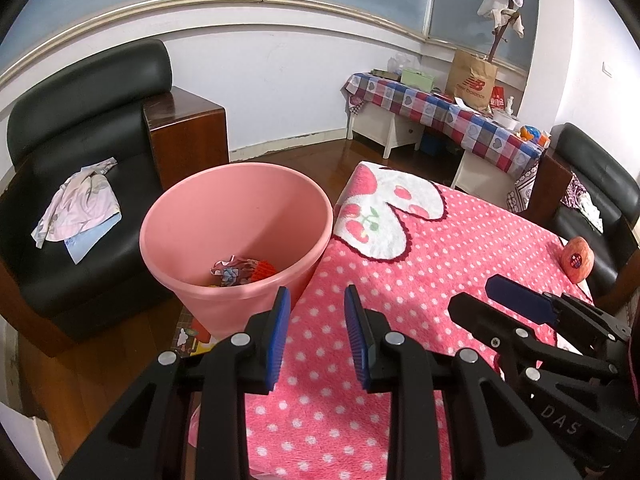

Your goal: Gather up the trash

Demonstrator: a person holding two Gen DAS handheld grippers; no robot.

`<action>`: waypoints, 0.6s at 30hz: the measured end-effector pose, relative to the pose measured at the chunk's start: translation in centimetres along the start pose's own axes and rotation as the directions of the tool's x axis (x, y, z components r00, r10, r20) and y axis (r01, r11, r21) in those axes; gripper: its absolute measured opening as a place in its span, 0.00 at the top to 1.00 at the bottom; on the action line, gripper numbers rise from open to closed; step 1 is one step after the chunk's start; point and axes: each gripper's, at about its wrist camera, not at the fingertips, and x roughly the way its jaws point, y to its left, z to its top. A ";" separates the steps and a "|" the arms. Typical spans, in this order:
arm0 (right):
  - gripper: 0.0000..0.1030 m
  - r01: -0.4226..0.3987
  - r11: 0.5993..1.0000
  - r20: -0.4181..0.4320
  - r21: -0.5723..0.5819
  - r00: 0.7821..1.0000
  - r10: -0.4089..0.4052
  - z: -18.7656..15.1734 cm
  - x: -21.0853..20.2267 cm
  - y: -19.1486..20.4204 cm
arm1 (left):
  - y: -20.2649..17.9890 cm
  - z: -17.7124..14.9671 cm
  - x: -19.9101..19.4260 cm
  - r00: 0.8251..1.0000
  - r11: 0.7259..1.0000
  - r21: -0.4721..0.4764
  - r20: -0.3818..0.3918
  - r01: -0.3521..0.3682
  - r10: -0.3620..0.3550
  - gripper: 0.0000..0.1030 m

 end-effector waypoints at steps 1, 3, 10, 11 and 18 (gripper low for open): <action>0.55 0.000 1.000 0.000 0.000 1.000 0.000 0.0 0.0 0.0 | 0.0 0.0 0.0 1.000 1.000 0.000 0.001 0.000 0.000 0.74; 0.55 0.000 1.000 0.000 -0.001 1.000 0.000 0.1 0.0 0.0 | 0.0 0.0 0.0 1.000 1.000 0.000 0.000 0.000 0.000 0.73; 0.55 -0.001 1.000 -0.001 0.002 1.000 0.001 0.0 0.0 -0.1 | -0.2 0.0 0.0 1.000 1.000 0.000 -0.001 0.000 0.000 0.74; 0.55 -0.001 1.000 -0.001 0.002 1.000 0.001 0.0 0.0 -0.1 | -0.2 0.0 0.0 1.000 1.000 0.000 0.000 0.001 -0.001 0.74; 0.55 -0.001 1.000 -0.002 0.003 1.000 0.001 0.0 0.0 -0.2 | -0.3 0.0 -0.1 1.000 1.000 0.001 0.005 -0.001 0.001 0.73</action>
